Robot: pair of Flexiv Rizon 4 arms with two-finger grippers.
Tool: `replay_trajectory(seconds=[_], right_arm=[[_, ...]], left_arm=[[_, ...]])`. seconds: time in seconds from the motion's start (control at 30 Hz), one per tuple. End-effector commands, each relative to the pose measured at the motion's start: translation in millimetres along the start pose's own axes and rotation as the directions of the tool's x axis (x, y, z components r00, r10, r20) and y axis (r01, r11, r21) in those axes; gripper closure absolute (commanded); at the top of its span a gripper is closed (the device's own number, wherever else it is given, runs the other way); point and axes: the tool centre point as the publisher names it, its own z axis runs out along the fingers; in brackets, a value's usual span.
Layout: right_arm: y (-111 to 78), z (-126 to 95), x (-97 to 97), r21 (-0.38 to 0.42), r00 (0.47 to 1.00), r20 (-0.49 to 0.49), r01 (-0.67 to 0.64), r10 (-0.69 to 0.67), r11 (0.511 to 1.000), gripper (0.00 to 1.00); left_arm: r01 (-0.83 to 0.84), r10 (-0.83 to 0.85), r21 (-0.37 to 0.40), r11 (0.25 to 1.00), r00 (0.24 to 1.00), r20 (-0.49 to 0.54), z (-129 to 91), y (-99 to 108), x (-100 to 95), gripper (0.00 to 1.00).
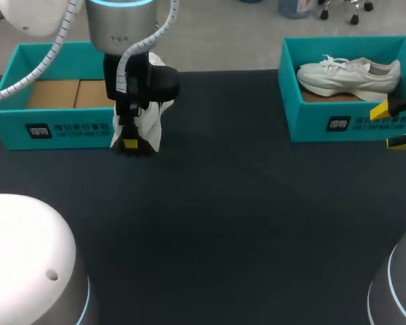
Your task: Take the shoe out of the shoebox, open the shoe tongue, remove and reinsert the insole, then place the shoe into the shoebox
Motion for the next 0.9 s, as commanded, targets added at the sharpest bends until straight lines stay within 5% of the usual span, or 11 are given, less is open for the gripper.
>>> replay_trajectory(seconds=[0.03, 0.5, 0.9], right_arm=[[-0.1, -0.1, -0.1, 0.001, 1.0, 0.002, -0.001, 0.001, 1.0, 0.0], [-0.1, -0.1, -0.1, 0.001, 1.0, 0.002, -0.001, 0.001, 1.0, 0.0], [-0.1, -0.1, -0.1, 0.001, 1.0, 0.002, -0.001, 0.001, 1.0, 0.0]], left_arm=[[-0.001, 0.001, 0.039, 0.999, 1.0, 0.006, 0.5, 8.3, 1.5, 1.0], [-0.001, 0.001, 0.039, 0.999, 1.0, 0.006, 0.5, 8.3, 1.5, 1.0], [-0.08, 0.08, -0.027, 0.996, 0.997, -0.009, 10.6, 59.9, -31.1, 1.0]])
